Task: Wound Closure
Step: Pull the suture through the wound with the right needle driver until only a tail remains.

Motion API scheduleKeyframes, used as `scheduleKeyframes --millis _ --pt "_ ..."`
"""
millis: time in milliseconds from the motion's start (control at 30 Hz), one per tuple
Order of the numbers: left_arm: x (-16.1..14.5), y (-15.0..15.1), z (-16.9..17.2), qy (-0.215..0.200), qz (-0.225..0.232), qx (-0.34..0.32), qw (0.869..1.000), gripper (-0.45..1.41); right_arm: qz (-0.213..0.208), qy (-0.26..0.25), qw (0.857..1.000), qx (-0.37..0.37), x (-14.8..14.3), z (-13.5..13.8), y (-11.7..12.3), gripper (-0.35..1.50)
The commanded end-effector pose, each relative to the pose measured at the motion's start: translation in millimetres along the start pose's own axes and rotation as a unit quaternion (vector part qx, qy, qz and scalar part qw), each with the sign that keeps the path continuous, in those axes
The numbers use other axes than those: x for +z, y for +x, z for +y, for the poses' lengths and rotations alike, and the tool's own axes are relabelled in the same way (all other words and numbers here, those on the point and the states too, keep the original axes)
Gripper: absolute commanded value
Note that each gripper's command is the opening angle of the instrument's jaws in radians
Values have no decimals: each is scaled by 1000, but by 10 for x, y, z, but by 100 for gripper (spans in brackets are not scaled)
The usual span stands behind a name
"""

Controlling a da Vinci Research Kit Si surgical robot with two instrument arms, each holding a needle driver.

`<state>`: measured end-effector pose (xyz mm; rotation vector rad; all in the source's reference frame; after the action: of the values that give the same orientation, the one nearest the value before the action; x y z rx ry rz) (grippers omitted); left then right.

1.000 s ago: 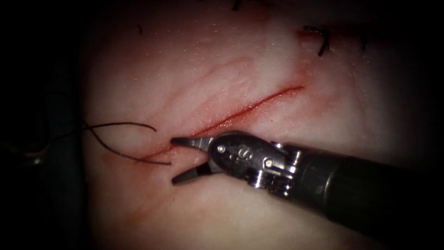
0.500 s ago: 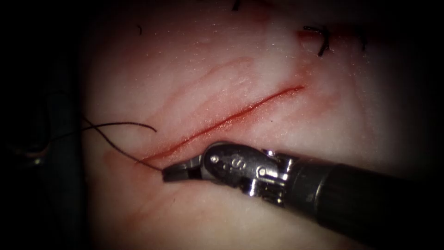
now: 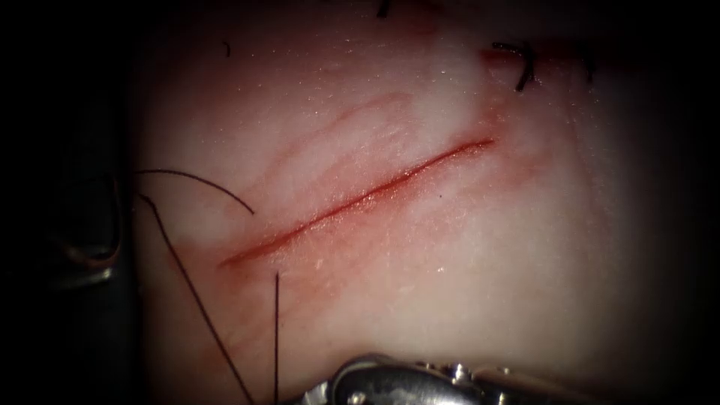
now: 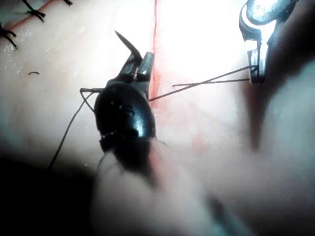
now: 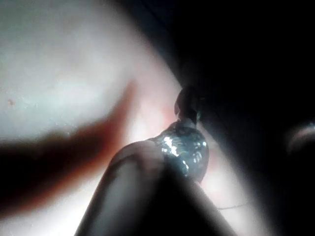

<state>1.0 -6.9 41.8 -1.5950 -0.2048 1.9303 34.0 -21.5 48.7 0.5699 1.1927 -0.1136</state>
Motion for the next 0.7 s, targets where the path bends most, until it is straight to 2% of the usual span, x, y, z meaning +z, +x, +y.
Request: scheduleKeyframes --millis 33,67,100,133,200,300,333,400,533,700 --pt "4 -1 -4 -2 -1 1 1000 -35 3 -5 1000 -2 11 12 1 15" --pt "2 -1 -5 -4 -2 2 1000 -35 4 -19 1000 -2 11 16 2 47" --pt "1 -2 -6 -4 -4 2 1000 -35 3 -38 999 0 9 21 1 89" --pt "-2 -2 -7 1 -8 2 1000 -35 0 -79 997 5 7 29 2 125" --pt "-11 -2 -13 11 -17 2 1000 -35 6 -113 993 19 -8 45 1 135" --pt "-22 -4 -22 35 -47 17 998 -35 3 -140 990 9 -31 64 -1 136" --pt "-30 -7 -28 54 -70 28 996 -35 0 -153 988 3 -41 73 -4 138" --pt "-36 -10 -32 67 -82 33 994 -35 -4 -166 986 -7 -49 82 -9 138" --pt "-41 -17 -37 99 -110 43 988 -35 -20 -188 981 -28 -52 98 -28 138" --pt "-35 -20 -35 88 -111 41 989 -35 -34 -180 982 -41 -36 117 -57 135"
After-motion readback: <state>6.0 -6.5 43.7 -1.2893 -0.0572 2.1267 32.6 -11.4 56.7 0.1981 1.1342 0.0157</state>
